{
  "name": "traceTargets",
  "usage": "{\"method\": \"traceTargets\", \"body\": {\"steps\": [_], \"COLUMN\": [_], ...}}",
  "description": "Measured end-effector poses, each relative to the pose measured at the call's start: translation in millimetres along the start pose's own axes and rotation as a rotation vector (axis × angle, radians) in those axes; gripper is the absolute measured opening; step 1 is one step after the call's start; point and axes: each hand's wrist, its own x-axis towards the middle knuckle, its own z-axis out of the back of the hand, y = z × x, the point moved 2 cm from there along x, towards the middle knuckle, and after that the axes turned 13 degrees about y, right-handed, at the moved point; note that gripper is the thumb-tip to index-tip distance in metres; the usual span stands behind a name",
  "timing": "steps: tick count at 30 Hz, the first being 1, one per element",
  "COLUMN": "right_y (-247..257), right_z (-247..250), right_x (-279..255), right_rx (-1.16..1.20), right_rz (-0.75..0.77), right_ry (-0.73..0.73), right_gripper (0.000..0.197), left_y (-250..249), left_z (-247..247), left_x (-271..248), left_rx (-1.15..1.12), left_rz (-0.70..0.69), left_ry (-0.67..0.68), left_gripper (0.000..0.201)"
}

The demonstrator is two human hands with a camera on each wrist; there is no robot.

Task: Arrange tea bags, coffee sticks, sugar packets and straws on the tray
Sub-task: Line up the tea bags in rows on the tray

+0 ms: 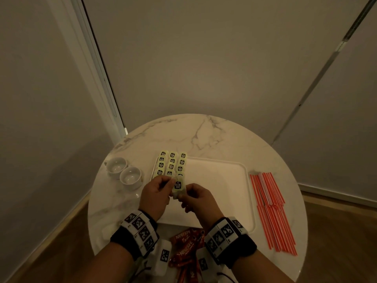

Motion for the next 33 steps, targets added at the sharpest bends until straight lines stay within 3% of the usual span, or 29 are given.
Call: {"method": "traceTargets", "body": {"steps": [4,6,11,17,23,29,33], "right_y": [2.9,7.4,12.5,15.0,18.1,22.9,28.7], "right_z": [1.6,2.3,0.3,-4.9,-8.9,-5.2,-1.1], "right_x": [-2.1,-3.1,1.7,5.0,1.9,-0.6,3.1], "right_rx": [-0.168,-0.36,-0.583,-0.749,-0.723,-0.395,-0.41], "right_rz": [0.079,0.17,0.228,0.239,0.183,0.197,0.184], "right_ry": [-0.2,-0.273,-0.332,-0.304,-0.253,-0.333,-0.318], "right_gripper": [0.033,0.029,0.012,0.011,0.034,0.009,0.001], "left_y": [-0.4,-3.7,-11.0,-7.9,-1.9,-2.2,-4.0], "left_z": [-1.9,-5.2,-14.3,-18.5,-16.5,-14.9,-13.5], "left_x": [-1.0,-1.0,1.8,3.3,6.0,6.4,2.3], "left_rx": [0.0,-0.018,-0.146,-0.218,-0.143,-0.179,-0.172], "left_rz": [-0.014,-0.018,0.013,0.038,0.032,0.002,-0.014], "left_ry": [-0.061,-0.072,-0.081,-0.13,-0.211,-0.132,-0.09], "left_gripper": [0.009,0.009,0.009,0.011,0.012,0.012,0.011]}}
